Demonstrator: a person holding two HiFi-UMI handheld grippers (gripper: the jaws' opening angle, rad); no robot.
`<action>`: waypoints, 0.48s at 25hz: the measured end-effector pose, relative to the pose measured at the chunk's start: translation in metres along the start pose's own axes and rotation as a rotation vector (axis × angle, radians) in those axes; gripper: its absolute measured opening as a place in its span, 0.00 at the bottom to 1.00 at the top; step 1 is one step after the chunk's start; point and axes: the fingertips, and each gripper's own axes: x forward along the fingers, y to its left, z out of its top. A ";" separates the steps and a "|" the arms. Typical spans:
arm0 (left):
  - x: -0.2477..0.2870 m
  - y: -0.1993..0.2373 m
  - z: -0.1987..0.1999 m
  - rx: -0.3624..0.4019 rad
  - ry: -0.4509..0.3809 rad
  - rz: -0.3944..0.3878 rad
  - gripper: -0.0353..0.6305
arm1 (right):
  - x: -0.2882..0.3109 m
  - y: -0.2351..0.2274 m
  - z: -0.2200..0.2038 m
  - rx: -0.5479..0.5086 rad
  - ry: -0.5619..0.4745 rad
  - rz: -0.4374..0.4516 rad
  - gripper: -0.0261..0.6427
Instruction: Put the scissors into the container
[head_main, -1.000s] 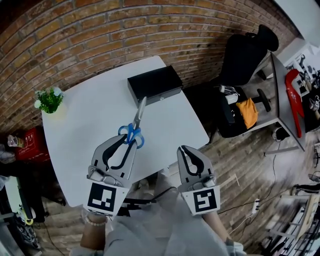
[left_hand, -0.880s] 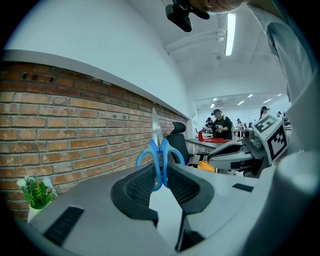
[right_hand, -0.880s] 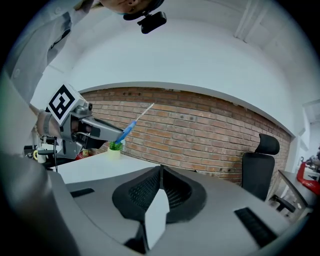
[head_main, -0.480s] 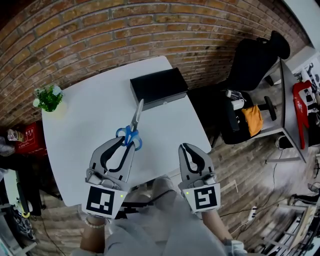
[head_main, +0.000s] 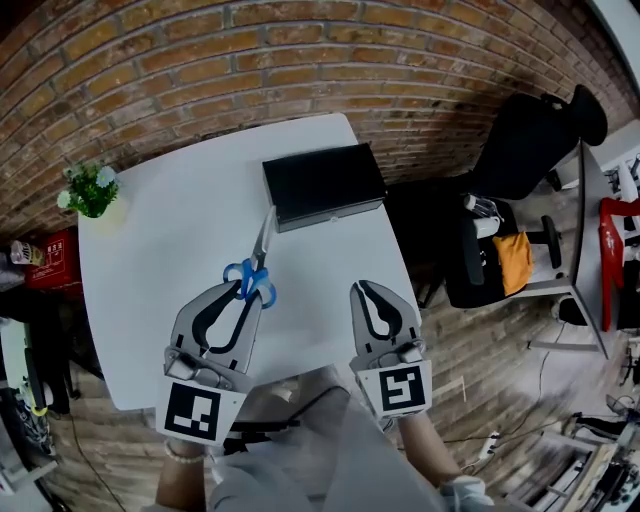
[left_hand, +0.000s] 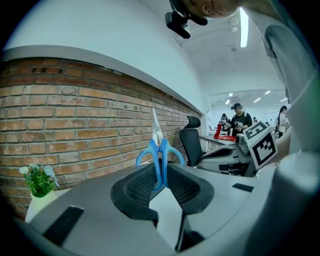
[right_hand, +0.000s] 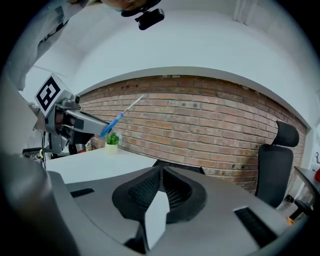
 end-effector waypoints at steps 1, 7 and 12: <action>0.003 0.001 -0.003 0.001 0.004 0.006 0.19 | 0.005 -0.003 -0.004 0.001 0.003 0.006 0.11; 0.022 0.013 -0.016 -0.005 0.024 0.044 0.19 | 0.037 -0.015 -0.025 0.000 0.042 0.043 0.11; 0.036 0.021 -0.024 -0.015 0.037 0.078 0.19 | 0.066 -0.026 -0.046 -0.002 0.079 0.068 0.11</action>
